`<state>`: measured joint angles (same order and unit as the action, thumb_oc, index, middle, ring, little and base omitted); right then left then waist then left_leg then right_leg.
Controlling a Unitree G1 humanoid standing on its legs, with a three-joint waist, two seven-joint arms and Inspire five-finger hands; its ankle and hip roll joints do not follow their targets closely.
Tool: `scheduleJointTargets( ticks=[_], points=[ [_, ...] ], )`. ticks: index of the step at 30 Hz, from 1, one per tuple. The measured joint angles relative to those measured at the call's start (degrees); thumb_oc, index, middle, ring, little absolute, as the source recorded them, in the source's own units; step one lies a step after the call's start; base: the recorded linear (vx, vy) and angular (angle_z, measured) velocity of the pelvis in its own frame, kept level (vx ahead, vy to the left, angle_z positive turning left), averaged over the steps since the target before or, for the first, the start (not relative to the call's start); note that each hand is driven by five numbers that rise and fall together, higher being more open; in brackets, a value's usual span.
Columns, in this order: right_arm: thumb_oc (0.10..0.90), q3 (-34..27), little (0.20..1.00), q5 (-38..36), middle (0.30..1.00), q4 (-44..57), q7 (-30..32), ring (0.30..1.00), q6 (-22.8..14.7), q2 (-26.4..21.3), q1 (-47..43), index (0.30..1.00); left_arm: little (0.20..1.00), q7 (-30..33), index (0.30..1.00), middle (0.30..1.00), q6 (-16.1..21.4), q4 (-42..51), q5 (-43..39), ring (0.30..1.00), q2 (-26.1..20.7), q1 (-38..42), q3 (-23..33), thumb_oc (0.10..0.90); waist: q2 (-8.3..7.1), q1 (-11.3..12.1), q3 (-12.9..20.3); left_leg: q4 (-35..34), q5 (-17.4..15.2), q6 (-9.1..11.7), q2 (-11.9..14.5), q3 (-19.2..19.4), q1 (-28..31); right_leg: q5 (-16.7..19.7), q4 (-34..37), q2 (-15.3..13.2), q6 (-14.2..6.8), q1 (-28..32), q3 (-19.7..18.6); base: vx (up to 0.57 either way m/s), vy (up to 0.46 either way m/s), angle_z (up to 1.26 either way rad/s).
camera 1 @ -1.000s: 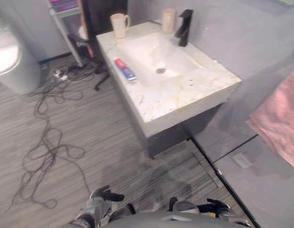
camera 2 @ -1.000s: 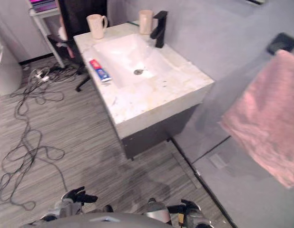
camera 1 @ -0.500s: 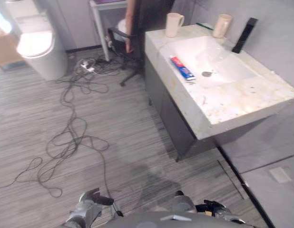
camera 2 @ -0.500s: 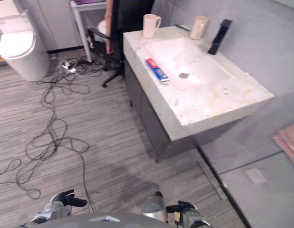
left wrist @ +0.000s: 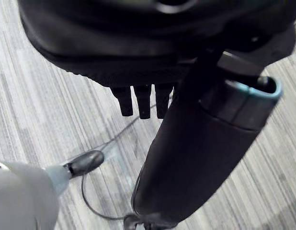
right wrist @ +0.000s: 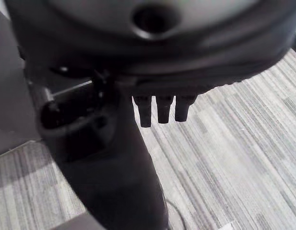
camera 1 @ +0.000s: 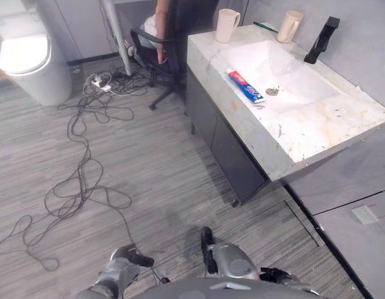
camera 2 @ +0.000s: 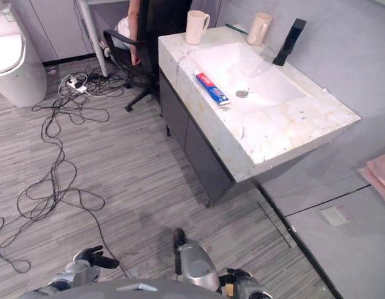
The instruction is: Organize the bathroom.
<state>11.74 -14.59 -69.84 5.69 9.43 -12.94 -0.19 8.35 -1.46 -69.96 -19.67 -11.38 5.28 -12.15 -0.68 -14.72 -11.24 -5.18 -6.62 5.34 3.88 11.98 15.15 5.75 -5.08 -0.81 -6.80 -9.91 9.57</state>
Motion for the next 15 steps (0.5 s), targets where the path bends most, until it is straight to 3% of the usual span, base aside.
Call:
scheduleJointTargets(
  ticks=[2, 5, 6, 7, 8, 10, 11, 12, 13, 15],
  points=[
    [0.8, 0.0, 0.9, 0.0, 0.9, 0.0, 0.2, 0.9, 0.0, -1.1, 1.2, 0.9, 0.9, -0.4, 0.9, 0.9, 0.0, 0.4, 0.0, 0.9, 1.4, -0.1, 0.0, 0.8, 2.32, 0.2, 0.5, 0.1, -0.5, -1.6, 0.9, -0.5, 0.7, -0.5, 1.1, 1.4, 1.4, 1.9, 0.6, 0.27, 0.01, 0.31],
    [0.8, -1.2, 0.9, 0.0, 0.9, 0.7, 0.2, 0.9, -0.4, -1.7, 0.8, 0.9, 0.9, -0.4, 0.9, 0.9, 0.1, 0.8, 0.1, 0.9, 1.5, 0.2, 0.1, 0.8, 2.86, 0.4, 0.4, 4.0, 0.1, -1.6, 1.5, -1.3, 1.7, -0.3, 4.5, 2.2, 4.2, 7.0, 0.6, 0.28, 0.018, 0.07],
    [0.8, -1.2, 0.9, 0.1, 0.9, 1.5, 0.1, 0.9, -0.6, -2.1, 0.7, 0.9, 0.9, -0.4, 0.9, 0.9, 0.3, 1.0, 0.1, 0.9, 1.5, 0.6, 0.1, 0.8, 3.04, 0.4, 0.5, 5.6, 0.5, -1.0, 1.6, -1.5, 1.6, -1.5, 4.5, 2.2, 3.9, 7.6, 0.8, 0.3, 0.008, 0.26],
    [0.8, -1.9, 0.9, 0.1, 0.9, 3.2, 0.1, 0.9, -0.8, -2.2, 0.4, 0.9, 0.9, -0.7, 0.9, 0.9, 0.3, 0.9, 0.1, 0.9, 1.5, 1.6, 0.0, 0.8, 2.7, 0.2, 0.6, 9.9, 0.2, 1.9, 1.8, -3.1, 0.1, -1.9, 6.1, 1.6, 3.7, 9.6, 1.5, 0.2, -0.011, 0.25],
    [0.8, -2.1, 0.9, 0.1, 0.9, 3.1, 0.1, 0.9, -0.8, -2.2, 0.9, 0.9, 0.9, -0.8, 0.9, 0.9, 0.4, 0.9, 0.1, 0.9, 1.4, 2.0, 0.0, 0.8, 2.09, 0.3, 0.8, 12.9, -0.1, 2.6, 1.5, -3.6, -1.2, -0.9, 6.9, 1.1, 3.9, 10.3, 1.5, 0.17, -0.008, 0.28],
    [0.8, -2.0, 0.9, 0.1, 0.9, 3.2, 0.0, 0.9, -0.8, -2.2, -0.6, 0.9, 0.9, -1.0, 0.9, 0.9, 0.4, 1.7, 0.1, 0.9, 1.4, 2.7, 0.1, 0.8, 0.57, 0.8, 1.0, 28.7, -1.0, 5.3, 1.1, -4.6, -9.0, -1.0, 8.9, -0.5, 5.2, 12.1, 1.3, 0.22, 0.029, 0.09],
    [0.8, -2.0, 0.9, 0.1, 0.9, 3.2, 0.0, 0.9, -0.7, -2.2, -1.0, 0.9, 0.9, -1.0, 0.9, 0.9, 0.4, 1.9, 0.1, 0.9, 1.4, 2.8, 0.1, 0.8, 0.02, 1.3, 0.9, 32.4, -0.7, 5.9, 1.0, -4.2, -10.8, -0.9, 9.4, -1.1, 5.8, 12.5, 1.0, 0.26, 0.102, -0.02],
    [0.8, -2.1, 0.9, -0.1, 0.9, 3.2, 0.0, 0.9, -0.8, -2.3, -2.0, 0.9, 0.9, -1.2, 0.9, 0.9, 0.2, 1.9, 0.0, 0.9, 1.6, 3.0, 0.0, 0.8, -0.61, 1.9, 0.5, 34.7, -1.5, 5.5, 1.1, -4.5, -12.8, -1.2, 9.5, -1.5, 6.3, 12.9, 0.2, 0.24, 0.135, -0.24],
    [0.8, -2.1, 0.9, -0.2, 0.9, 1.8, 0.0, 0.9, -0.6, -2.1, -3.4, 0.9, 0.9, -1.2, 0.9, 0.9, -0.1, 2.0, 0.1, 0.9, 1.6, 3.2, -0.2, 0.8, -1.19, 2.4, 0.1, 30.9, -3.1, 2.4, 0.7, -3.8, -13.7, -1.2, 9.5, -2.1, 6.7, 13.6, -1.0, 0.24, 0.155, -0.29],
    [0.8, -2.1, 0.9, -0.2, 0.9, 1.8, 0.0, 0.9, -0.7, -2.1, -3.3, 0.9, 0.9, -1.2, 0.9, 0.9, -0.5, 2.0, 0.1, 0.9, 1.6, 3.1, -0.3, 0.8, -1.66, 2.6, -0.1, 23.9, -2.7, 0.9, 1.3, -3.3, -14.0, -1.6, 9.3, -2.2, 7.4, 14.1, -1.4, 0.25, 0.179, -0.37]
  ],
)
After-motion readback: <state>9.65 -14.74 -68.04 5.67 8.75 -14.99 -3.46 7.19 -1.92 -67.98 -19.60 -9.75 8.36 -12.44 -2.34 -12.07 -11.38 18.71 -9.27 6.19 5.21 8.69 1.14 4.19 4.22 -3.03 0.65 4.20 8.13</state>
